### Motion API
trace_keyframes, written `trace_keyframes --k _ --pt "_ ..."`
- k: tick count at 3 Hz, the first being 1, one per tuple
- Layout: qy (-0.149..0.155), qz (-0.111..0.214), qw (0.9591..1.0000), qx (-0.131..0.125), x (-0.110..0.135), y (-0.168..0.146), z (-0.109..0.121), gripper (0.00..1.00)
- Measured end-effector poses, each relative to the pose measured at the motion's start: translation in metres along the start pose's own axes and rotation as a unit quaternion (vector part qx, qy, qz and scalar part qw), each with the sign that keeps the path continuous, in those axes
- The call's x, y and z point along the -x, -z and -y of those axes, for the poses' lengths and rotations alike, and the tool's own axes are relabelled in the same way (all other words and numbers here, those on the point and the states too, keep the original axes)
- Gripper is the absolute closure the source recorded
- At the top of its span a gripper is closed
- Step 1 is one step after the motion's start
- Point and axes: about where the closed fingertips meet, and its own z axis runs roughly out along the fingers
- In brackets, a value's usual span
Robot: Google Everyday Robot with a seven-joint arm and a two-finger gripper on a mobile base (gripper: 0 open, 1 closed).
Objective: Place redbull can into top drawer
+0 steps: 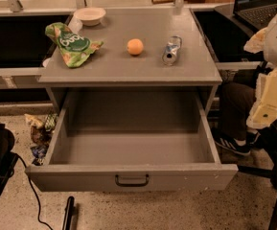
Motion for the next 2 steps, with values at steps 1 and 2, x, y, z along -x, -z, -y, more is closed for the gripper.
trace_keyframes --k 1,2 --pt "0.0 0.0 1.0 0.0 0.0 0.0 0.0 0.0" --pt "-0.014 -0.001 0.9999 0.007 0.003 -0.008 0.017 0.0"
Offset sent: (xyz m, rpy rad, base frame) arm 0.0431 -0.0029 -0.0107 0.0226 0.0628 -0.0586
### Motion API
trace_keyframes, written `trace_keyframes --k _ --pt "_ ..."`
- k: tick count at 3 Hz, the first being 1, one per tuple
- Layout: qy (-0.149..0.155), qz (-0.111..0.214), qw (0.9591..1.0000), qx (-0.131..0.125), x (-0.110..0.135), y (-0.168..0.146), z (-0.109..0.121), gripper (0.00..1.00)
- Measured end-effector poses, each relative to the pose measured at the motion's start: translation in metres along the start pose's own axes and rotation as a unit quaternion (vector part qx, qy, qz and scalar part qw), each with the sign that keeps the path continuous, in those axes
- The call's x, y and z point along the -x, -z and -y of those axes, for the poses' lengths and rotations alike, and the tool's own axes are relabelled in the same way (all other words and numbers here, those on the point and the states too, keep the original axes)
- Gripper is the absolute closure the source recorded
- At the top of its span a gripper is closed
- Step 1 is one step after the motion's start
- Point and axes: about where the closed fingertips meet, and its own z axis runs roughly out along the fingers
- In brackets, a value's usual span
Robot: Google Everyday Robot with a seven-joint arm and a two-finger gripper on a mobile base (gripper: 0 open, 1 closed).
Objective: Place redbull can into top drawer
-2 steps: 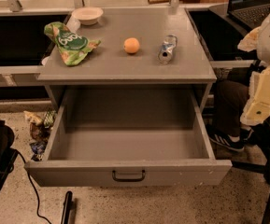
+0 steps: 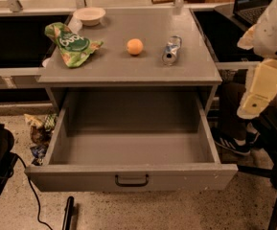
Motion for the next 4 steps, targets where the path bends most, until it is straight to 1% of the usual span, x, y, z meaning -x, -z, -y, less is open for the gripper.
trace_keyframes --k 1,2,3,4 --pt "-0.038 0.005 0.9992 0.012 0.004 -0.022 0.039 0.0" --pt "-0.089 0.01 0.996 0.005 0.01 -0.045 0.082 0.0" --pt "-0.141 0.0 0.9898 -0.019 0.02 -0.067 0.119 0.0" --pt "-0.197 0.01 0.9797 -0.036 0.031 -0.087 0.151 0.0"
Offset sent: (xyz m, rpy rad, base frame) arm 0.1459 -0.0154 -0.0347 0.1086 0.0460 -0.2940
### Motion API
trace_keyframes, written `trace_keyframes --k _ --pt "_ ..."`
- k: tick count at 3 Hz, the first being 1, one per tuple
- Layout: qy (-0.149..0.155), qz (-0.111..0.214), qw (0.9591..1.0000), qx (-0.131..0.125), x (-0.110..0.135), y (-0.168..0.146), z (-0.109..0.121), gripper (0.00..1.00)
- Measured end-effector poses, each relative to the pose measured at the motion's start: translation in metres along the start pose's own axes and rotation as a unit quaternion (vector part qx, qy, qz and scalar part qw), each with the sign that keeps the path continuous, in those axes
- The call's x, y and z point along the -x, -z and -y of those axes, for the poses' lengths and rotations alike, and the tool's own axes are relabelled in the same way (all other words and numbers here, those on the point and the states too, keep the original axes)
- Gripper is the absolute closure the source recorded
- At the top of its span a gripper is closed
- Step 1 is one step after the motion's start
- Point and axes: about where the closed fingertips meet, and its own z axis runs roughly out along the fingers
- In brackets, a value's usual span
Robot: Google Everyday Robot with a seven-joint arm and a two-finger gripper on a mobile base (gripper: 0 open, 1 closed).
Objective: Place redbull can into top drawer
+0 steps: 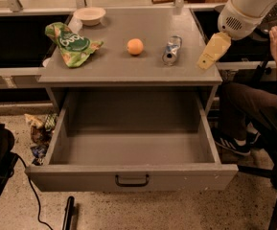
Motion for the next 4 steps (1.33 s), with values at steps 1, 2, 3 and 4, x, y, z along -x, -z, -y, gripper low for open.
trace_keyframes --k 1,2,3,4 --pt "-0.007 -0.001 1.0 0.003 0.003 -0.005 0.002 0.0" --pt "-0.055 -0.008 0.9984 0.008 0.017 -0.019 0.017 0.0" --pt "-0.146 0.003 0.9892 0.011 0.024 -0.034 0.039 0.0" --pt "-0.221 0.03 0.9745 0.028 0.033 -0.052 0.057 0.0"
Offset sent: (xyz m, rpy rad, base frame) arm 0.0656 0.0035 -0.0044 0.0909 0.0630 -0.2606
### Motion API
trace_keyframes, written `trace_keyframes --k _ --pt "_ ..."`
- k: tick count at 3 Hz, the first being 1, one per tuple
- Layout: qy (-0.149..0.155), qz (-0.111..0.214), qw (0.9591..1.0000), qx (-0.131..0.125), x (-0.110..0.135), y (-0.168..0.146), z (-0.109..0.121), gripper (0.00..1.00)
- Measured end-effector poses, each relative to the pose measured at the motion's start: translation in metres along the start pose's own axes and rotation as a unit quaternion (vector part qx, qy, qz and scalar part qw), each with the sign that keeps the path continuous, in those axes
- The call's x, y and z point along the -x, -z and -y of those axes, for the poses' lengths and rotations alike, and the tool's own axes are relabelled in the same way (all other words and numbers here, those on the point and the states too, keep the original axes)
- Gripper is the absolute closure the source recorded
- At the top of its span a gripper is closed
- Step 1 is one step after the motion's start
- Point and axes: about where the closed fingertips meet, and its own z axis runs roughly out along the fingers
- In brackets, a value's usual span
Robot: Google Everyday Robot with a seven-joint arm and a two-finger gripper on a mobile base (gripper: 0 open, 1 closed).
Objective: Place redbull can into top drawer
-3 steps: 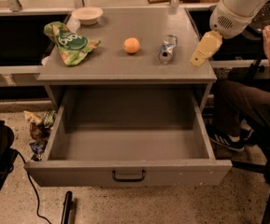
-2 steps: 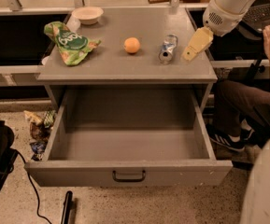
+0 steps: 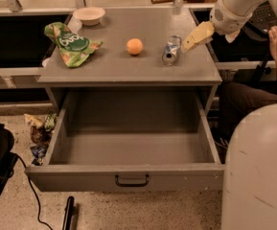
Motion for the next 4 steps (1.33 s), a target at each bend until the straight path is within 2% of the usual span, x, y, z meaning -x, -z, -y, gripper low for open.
trace_keyframes --k 1,2,3,4 --pt "-0.035 0.004 0.9993 0.014 0.017 -0.026 0.007 0.0" --pt "-0.051 0.013 0.9985 0.013 0.044 -0.064 0.013 0.0" --pt "-0.051 0.013 0.9985 0.013 0.044 -0.064 0.013 0.0" --pt "-0.06 0.03 0.9976 0.015 0.051 -0.068 0.015 0.0"
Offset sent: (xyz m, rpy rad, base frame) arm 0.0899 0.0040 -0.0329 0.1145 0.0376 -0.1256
